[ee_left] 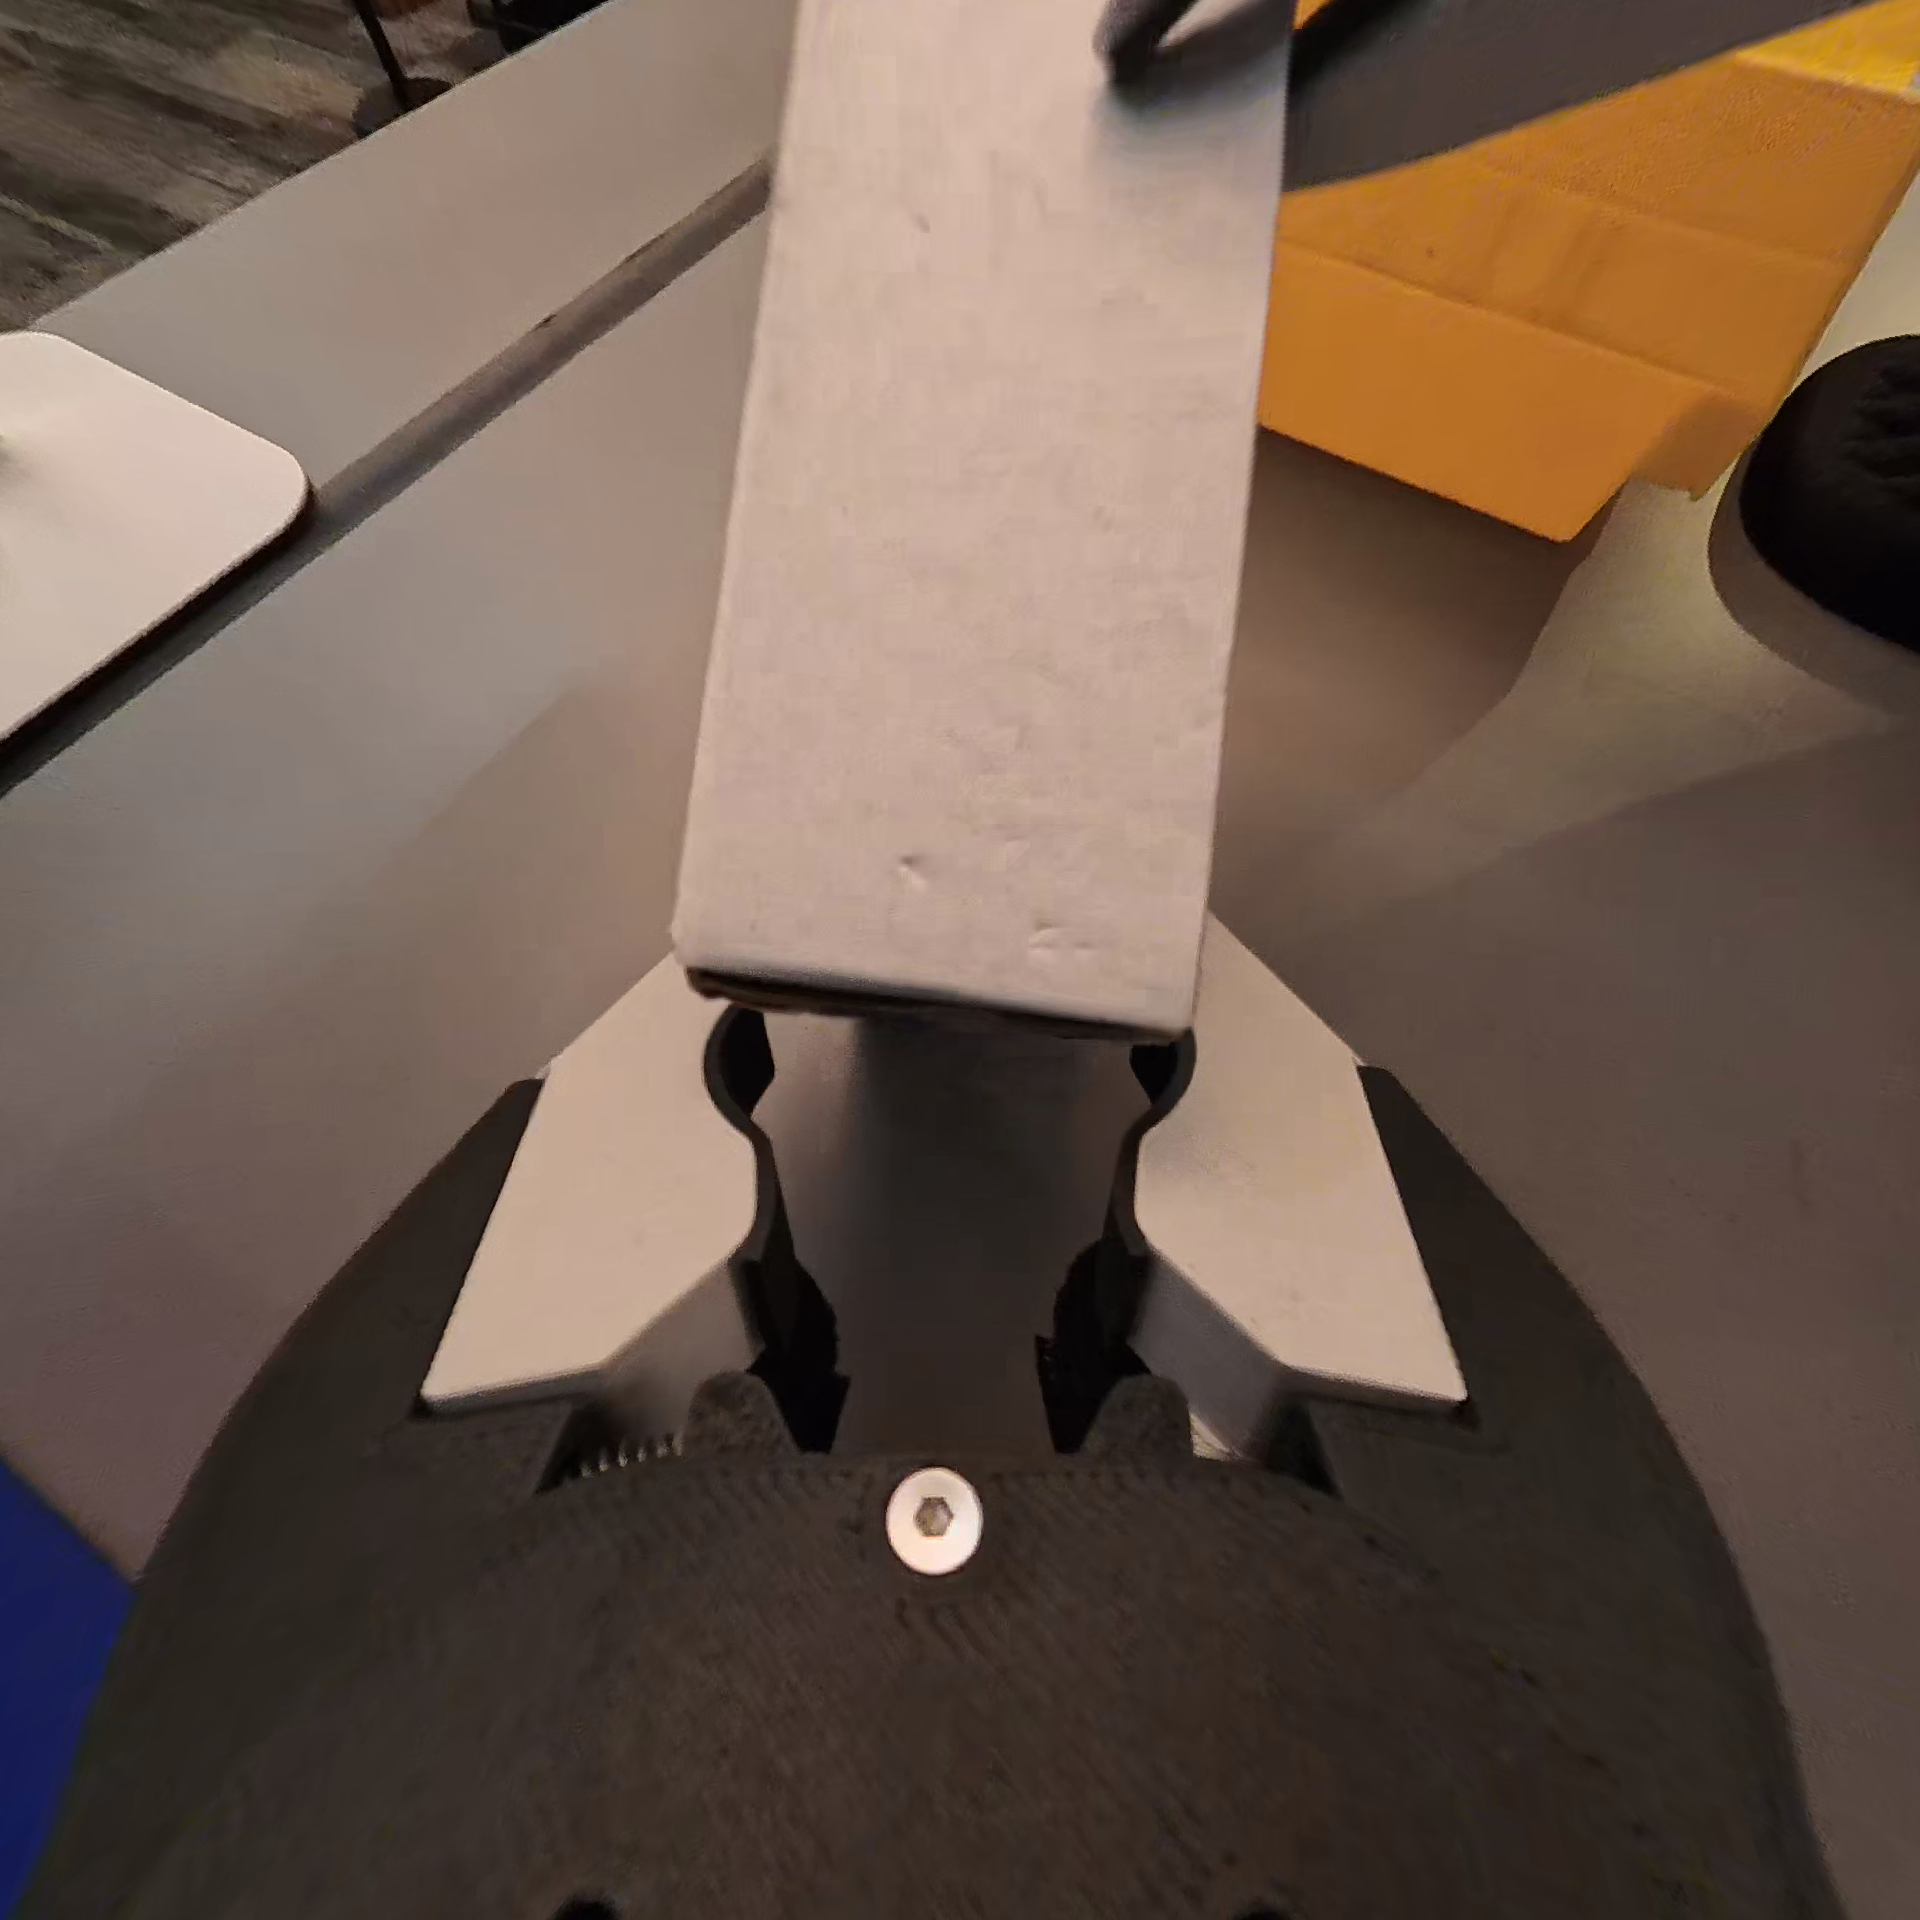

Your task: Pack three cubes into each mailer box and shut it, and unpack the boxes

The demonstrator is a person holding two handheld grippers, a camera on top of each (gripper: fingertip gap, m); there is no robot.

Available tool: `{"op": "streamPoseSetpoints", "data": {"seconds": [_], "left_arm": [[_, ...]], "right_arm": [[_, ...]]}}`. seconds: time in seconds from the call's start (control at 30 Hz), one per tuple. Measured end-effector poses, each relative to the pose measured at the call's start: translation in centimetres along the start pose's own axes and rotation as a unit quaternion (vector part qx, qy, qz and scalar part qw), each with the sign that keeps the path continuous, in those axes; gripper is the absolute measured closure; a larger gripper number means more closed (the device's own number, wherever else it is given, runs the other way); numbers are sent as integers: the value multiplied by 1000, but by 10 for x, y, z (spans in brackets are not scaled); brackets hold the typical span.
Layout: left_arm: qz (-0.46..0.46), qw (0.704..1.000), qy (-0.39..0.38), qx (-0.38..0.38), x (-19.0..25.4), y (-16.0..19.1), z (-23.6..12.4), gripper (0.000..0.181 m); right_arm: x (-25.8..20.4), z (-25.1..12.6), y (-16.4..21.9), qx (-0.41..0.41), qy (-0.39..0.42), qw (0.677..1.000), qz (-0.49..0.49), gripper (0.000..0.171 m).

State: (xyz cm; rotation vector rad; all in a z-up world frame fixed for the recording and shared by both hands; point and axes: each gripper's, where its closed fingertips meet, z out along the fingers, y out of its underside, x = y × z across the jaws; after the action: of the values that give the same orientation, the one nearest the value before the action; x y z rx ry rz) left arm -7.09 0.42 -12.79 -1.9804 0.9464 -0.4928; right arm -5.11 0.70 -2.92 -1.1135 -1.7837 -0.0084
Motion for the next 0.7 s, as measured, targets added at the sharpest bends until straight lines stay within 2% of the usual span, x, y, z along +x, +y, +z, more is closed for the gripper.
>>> {"op": "streamPoseSetpoints", "data": {"seconds": [0.03,0.23,0.3,0.4,0.47,0.6,0.7], "left_arm": [[-5,1000,3,1,2,0,1,112],[-8,996,-35,81,-11,-21,-13,110],[-32,992,-19,123,-5,-33,-20,90],[-84,987,32,132,2,-35,-19,72],[-99,985,53,131,4,-31,-14,73],[-90,991,36,97,0,-21,-2,71],[-82,993,39,81,2,-15,2,82]], "right_arm": [[1,0,0,-2,-2,1000,6,165],[2,9,21,-46,11,999,5,167],[5,11,22,-52,18,998,18,168],[0,11,11,-36,-4,998,41,171],[-4,11,7,-33,-14,999,41,170],[-6,11,0,-19,-21,998,52,170],[-8,9,-1,-9,-28,999,43,169]]}}
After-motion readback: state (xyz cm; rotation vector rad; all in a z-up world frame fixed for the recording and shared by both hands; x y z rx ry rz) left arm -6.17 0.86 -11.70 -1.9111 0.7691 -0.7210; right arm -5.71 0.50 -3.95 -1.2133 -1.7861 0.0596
